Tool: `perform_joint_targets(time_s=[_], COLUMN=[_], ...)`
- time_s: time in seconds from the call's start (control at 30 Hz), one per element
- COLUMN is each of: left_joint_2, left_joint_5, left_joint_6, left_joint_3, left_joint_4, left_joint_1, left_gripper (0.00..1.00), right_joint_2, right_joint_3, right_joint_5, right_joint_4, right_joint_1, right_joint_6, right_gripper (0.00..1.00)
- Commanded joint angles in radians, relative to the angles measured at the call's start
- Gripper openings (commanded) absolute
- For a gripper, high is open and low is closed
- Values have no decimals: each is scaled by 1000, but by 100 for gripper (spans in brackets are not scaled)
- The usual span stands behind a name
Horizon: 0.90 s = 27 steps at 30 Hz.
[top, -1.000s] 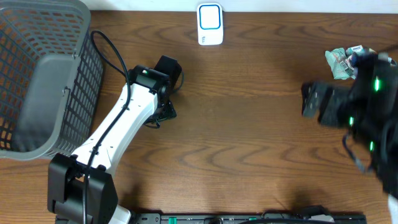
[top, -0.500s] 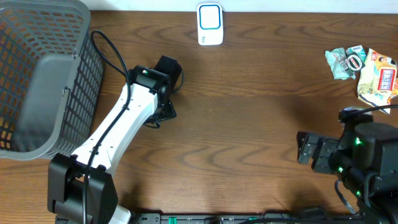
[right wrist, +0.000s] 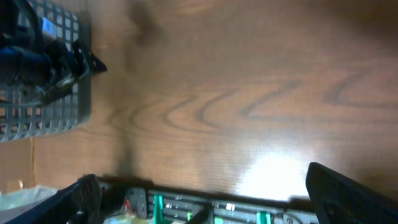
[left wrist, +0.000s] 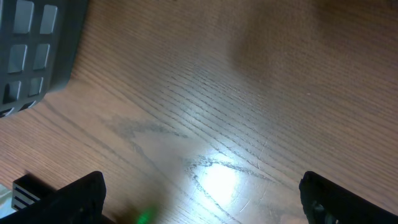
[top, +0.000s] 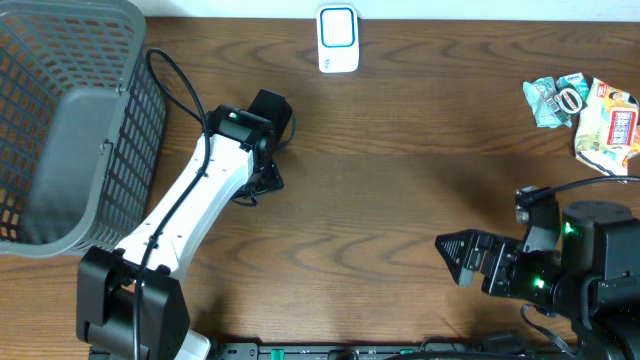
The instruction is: Scan the item barcode
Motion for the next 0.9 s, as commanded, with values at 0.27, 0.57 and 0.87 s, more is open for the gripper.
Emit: perform_joint_targets(time_s=[0.27,0.57,0.87], left_joint_2=[-5,-5,-5], left_joint_5=[-16,-16,-16], left_joint_6=[-9,-9,-9], left_joint_3=[-5,-5,-5], left_joint_4=[-6,-6,-6], left_joint_1=[2,2,2], left_gripper=[98,98,98], right_joint_2=[-1,-38,-274], right_joint_3=[-5,-121,-413], right_joint_5=[79,79,74], right_joint_4=[-5,203,483], right_joint_1=[7,8,-17], right_joint_6=[-253,-471,-644], right_gripper=[99,99,99])
